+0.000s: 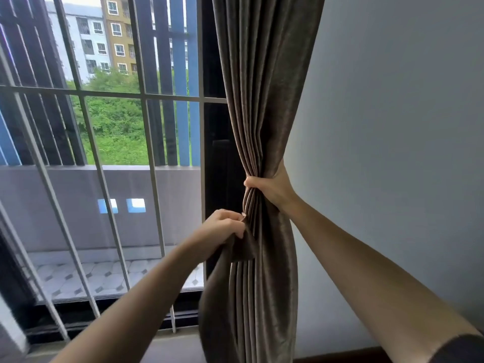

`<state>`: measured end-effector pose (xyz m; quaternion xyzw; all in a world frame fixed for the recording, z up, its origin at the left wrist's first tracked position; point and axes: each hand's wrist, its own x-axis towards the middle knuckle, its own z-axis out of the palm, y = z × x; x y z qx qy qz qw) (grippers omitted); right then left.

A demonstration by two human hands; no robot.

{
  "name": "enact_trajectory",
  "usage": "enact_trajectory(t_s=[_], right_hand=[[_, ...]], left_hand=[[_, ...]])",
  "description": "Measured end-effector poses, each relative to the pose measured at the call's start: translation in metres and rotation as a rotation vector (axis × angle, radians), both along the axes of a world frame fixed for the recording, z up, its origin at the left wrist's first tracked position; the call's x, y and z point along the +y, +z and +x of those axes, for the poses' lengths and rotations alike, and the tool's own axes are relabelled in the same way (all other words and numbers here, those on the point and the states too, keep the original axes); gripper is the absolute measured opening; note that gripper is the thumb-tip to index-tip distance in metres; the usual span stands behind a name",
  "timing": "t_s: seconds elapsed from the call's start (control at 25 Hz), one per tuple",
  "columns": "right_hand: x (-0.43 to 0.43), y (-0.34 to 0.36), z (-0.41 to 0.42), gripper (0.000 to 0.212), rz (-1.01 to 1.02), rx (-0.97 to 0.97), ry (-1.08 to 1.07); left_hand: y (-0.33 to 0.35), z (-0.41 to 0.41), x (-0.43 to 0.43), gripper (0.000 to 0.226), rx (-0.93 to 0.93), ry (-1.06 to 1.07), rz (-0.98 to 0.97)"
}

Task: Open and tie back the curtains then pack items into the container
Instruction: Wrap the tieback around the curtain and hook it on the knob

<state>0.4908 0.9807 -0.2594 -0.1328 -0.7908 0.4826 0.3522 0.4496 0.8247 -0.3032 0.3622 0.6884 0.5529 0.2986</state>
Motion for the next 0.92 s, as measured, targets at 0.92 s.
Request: enact_trajectory(t_s=[0.92], right_hand=[[-0.017, 0.031, -0.012, 0.059, -0.316, -0.078, 0.109]], left_hand=[[-0.031, 0.015, 0.054, 0.068, 0.266, 0.394, 0.369]])
